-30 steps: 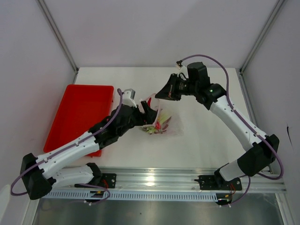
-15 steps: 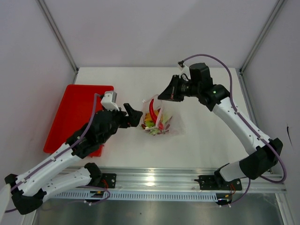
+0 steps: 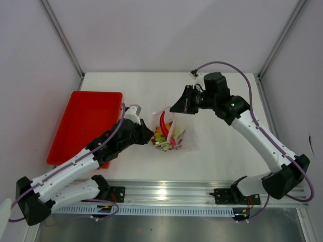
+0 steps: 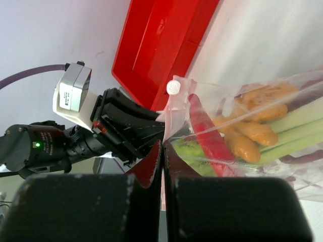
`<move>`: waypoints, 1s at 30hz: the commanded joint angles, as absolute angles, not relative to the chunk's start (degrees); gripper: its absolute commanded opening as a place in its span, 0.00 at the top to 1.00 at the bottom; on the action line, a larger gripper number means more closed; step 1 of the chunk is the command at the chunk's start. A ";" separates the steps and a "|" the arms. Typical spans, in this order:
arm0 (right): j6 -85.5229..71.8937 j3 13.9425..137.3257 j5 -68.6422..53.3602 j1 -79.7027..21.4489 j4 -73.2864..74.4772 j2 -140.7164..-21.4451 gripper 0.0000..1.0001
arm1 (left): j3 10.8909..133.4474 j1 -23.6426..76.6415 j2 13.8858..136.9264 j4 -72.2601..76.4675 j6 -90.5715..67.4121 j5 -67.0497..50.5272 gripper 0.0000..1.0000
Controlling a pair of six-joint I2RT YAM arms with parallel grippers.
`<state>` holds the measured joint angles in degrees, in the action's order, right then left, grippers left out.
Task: Place the food in the zip-top bag and seal the zipper
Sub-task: Place the fake vegetable in the zipper food storage bag.
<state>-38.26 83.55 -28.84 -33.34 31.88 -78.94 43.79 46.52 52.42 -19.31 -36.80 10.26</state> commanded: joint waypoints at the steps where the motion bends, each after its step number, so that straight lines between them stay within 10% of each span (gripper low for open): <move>1: -36.48 83.15 -27.25 -34.01 29.26 -76.29 1.00 | 43.59 46.14 51.07 -14.59 -37.27 3.17 0.93; 13: -28.47 82.61 -16.09 -44.10 35.25 -73.66 1.00 | 67.11 43.68 59.47 -20.47 -35.42 -5.61 1.00; 30: -35.50 80.78 -0.09 -51.41 42.28 -63.55 1.00 | 63.90 41.49 61.71 -12.57 -33.23 -23.10 0.99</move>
<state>-32.16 81.08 -3.55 -49.89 43.20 -66.00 64.49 41.95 64.38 -15.59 -35.62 -17.65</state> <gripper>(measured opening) 0.006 0.005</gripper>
